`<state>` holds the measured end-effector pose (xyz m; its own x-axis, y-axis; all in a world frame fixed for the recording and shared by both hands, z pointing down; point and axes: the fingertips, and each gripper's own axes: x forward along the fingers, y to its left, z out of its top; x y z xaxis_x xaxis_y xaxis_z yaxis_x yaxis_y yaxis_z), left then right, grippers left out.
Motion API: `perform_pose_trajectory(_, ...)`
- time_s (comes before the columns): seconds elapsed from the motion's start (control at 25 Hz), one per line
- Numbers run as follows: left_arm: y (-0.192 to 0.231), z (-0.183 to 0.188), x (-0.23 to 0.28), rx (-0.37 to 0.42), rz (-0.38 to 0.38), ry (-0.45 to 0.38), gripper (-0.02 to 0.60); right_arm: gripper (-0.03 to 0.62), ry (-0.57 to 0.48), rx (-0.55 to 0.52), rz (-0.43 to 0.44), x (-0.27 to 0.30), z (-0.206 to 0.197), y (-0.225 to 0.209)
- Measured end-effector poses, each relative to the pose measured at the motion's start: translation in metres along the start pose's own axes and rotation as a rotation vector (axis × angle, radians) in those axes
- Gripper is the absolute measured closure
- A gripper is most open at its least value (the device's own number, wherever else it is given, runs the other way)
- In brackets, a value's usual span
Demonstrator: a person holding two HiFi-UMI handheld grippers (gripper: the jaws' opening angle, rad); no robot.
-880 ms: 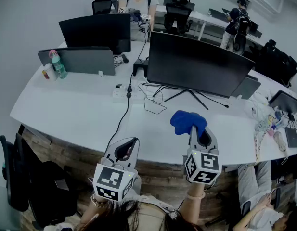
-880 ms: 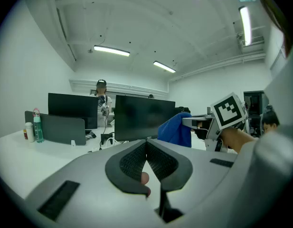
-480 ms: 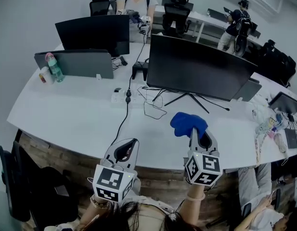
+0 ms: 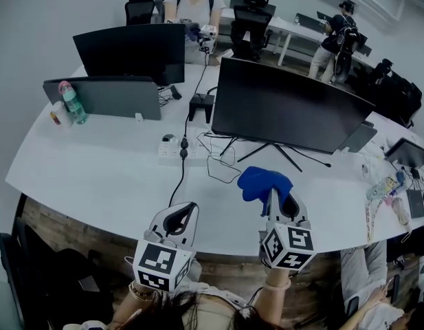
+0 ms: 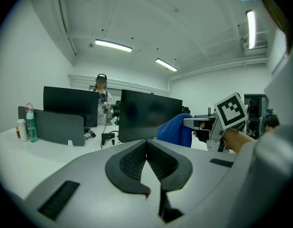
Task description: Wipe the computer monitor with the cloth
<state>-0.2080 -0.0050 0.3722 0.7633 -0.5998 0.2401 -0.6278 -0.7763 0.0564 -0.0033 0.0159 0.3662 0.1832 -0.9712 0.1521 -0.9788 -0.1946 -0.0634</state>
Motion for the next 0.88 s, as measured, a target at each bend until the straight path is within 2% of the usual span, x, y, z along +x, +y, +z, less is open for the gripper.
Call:
perform_pose_trajectory(0.52, 0.045, 0.012, 0.040, 0.054, -0.067, 0.005, 0.572, 0.531, -0.002, -0.007, -0.024, 0.056, 0.008, 0.021)
perform_pose_trajectory(0.88, 0.070, 0.013, 0.058, 0.026, -0.118, 0.007, 0.572, 0.531, 0.008, -0.011, -0.047, 0.080, 0.009, 0.034)
